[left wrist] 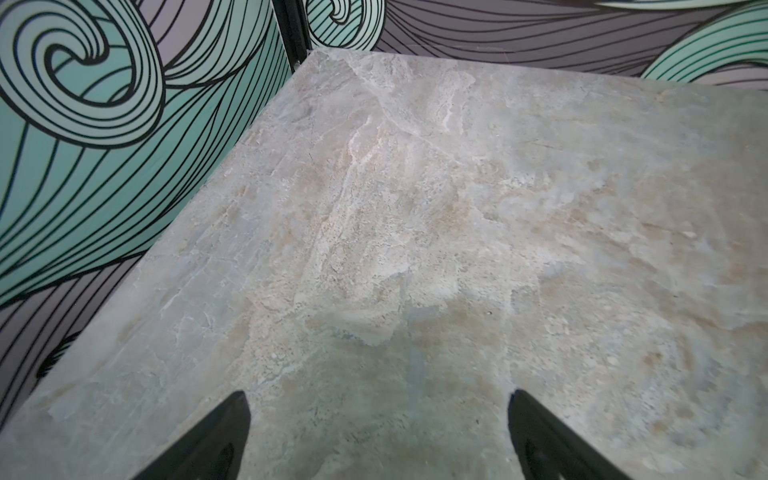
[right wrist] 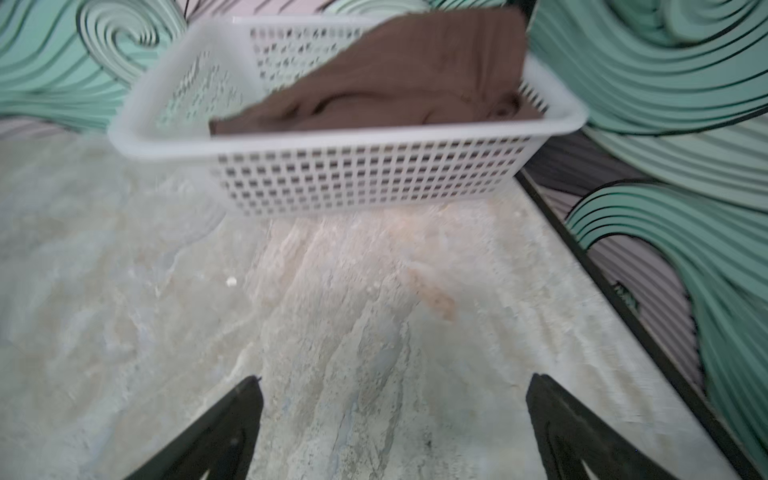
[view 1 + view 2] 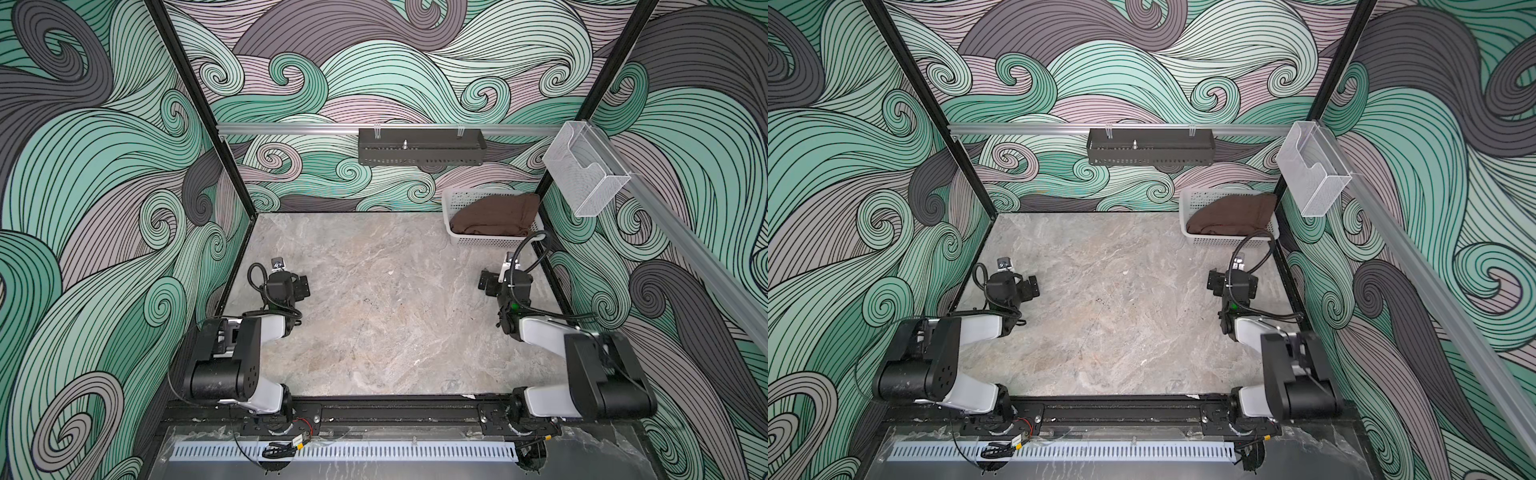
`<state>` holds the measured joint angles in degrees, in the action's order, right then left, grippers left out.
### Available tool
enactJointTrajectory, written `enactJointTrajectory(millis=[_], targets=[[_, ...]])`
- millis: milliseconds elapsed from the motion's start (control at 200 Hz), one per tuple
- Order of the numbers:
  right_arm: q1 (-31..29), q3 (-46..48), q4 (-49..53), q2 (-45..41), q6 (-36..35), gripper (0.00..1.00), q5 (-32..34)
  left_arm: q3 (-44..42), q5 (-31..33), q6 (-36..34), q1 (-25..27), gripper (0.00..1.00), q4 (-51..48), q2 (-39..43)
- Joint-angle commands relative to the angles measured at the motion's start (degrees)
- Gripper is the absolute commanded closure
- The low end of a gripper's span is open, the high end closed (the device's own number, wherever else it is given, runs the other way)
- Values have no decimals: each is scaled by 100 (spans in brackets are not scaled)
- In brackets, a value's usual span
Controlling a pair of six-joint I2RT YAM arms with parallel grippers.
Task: Fold and stack the trousers
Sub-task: 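Reach the right gripper into the white basket and grasp the brown trousers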
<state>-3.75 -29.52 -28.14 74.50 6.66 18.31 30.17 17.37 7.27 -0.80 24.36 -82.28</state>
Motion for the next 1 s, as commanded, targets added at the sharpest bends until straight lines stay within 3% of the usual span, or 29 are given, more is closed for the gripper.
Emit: enactJointTrajectory(millis=[0,105,215,290,410,465,645,841,996], targets=[[13,-818,1820,-1029,1287,1,746,1590,692,981,124,6,-2857,791],[17,-1526,3218,-1251,2088,1,1184,2696,-24,1070,132,16,-4487,939],[223,-2877,5173,-851,2648,1,539,3361,-790,1233,133,16,-5478,1102],[367,-3607,5813,-391,2805,1,100,3414,-1240,1290,141,15,-5690,1229],[496,-4669,6355,537,2930,1,-116,3569,-1843,1432,171,10,-6170,1245],[566,-5195,6626,1051,3009,1,-271,3595,-2094,1491,230,2,-6234,1187],[673,-6475,6697,2502,3295,1,-467,3694,-2115,1705,709,1,-6245,857],[849,-8045,6762,4185,3555,1,-1144,3878,-2097,1809,1281,1,-6106,321],[870,-9432,7149,5369,3580,1,-1164,4202,-2169,1847,1537,1,-6226,-249]])
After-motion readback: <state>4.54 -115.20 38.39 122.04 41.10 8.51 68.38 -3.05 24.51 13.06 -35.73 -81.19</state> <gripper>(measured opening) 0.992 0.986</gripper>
